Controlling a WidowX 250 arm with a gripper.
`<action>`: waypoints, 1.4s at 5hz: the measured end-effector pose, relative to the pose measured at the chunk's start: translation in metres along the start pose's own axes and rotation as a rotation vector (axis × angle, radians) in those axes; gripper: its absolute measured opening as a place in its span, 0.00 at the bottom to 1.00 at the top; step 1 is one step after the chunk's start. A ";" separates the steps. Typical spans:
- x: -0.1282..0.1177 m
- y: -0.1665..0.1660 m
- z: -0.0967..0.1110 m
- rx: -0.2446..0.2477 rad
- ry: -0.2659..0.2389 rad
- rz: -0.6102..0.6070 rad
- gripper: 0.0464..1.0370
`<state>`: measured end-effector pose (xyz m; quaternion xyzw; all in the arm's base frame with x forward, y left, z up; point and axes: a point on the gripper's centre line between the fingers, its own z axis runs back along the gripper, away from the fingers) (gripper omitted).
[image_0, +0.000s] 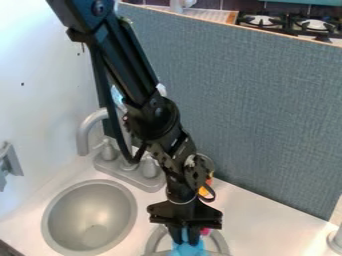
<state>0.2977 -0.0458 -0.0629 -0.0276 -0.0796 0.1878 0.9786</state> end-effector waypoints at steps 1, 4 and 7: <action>0.000 0.001 -0.001 0.033 0.048 -0.010 0.56; -0.034 -0.018 0.051 0.148 0.035 -0.111 0.97; -0.108 -0.032 0.085 0.063 0.108 -0.317 0.96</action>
